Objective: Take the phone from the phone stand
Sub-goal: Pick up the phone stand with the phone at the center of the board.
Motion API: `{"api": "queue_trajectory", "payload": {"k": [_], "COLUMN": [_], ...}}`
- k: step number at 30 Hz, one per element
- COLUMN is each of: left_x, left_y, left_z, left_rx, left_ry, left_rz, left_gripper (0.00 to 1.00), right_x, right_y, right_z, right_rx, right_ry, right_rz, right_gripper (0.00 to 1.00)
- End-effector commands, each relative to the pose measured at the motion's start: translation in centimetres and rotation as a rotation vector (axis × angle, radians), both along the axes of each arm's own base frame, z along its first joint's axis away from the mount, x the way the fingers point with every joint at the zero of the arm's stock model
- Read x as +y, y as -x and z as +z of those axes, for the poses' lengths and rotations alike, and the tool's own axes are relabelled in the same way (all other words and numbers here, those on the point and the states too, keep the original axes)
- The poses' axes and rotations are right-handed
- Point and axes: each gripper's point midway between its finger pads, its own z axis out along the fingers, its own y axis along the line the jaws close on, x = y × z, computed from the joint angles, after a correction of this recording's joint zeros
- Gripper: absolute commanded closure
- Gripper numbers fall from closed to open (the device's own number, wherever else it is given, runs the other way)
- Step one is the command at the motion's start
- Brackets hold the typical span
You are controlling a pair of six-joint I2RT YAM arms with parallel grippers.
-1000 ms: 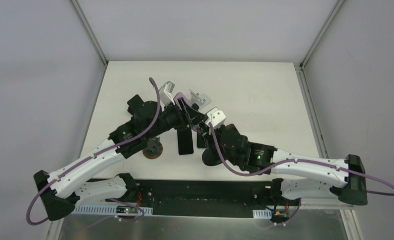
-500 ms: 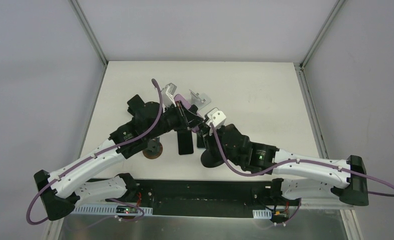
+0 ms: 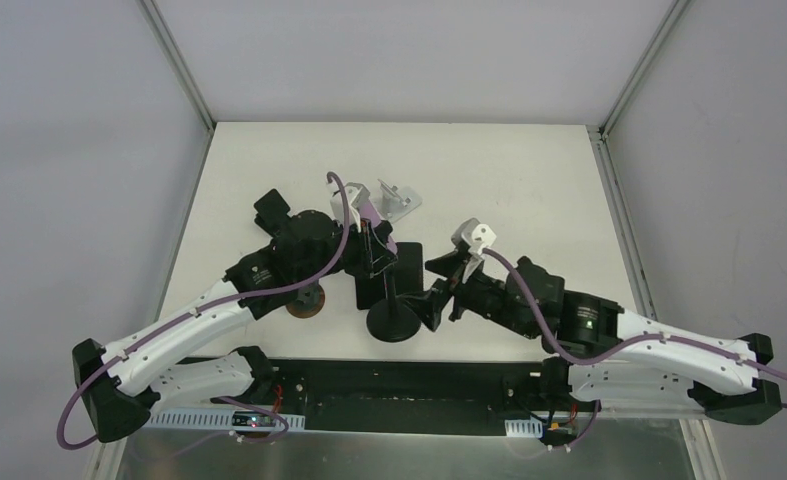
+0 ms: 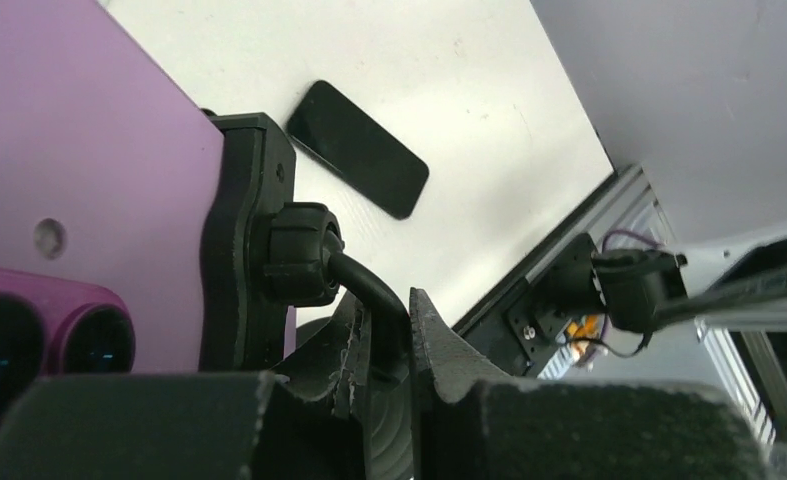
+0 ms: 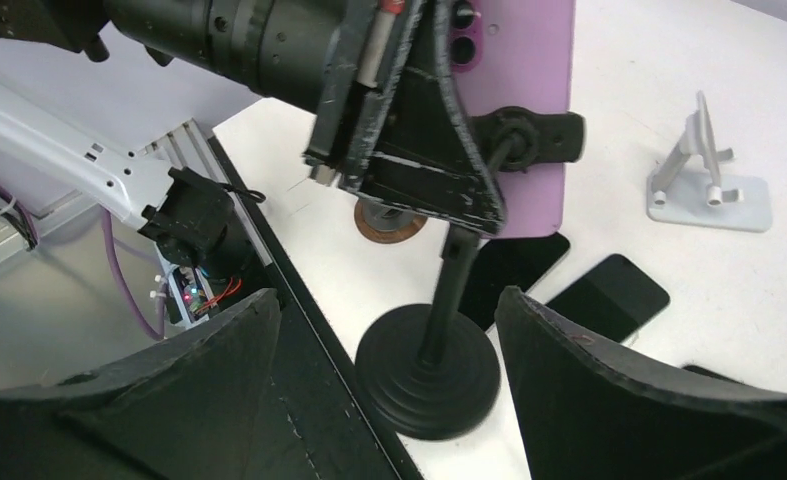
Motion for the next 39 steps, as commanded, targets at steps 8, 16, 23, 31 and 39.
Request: {"api": "queue_trajectory", "payload": {"k": [8, 16, 23, 31, 39], "left_x": [-1.9, -1.4, -1.2, -1.7, -1.8], "left_y": [6.7, 12.9, 14.8, 14.9, 14.8], "left_z": [6.4, 6.6, 7.1, 7.0, 7.1], "left_rx": [-0.359, -0.479, -0.498, -0.464, -0.473], "left_ry": [0.107, 0.166, 0.206, 0.217, 0.214], "left_rz": [-0.526, -0.906, -1.037, -1.088, -1.083], "left_gripper": [1.0, 1.0, 1.0, 1.0, 1.0], "right_x": [-5.9, -4.4, -3.5, -1.8, -0.6], "right_y": [-3.8, -0.8, 0.6, -1.3, -2.7], "right_z": [-1.3, 2.2, 4.8, 3.2, 1.8], "right_rx": [0.284, 0.391, 0.338, 0.398, 0.417], "right_ry": [0.034, -0.123, -0.234, -0.213, -0.165], "right_rz": [-0.252, 0.116, 0.237, 0.202, 0.179], "right_gripper": [0.21, 0.19, 0.2, 0.28, 0.44]}}
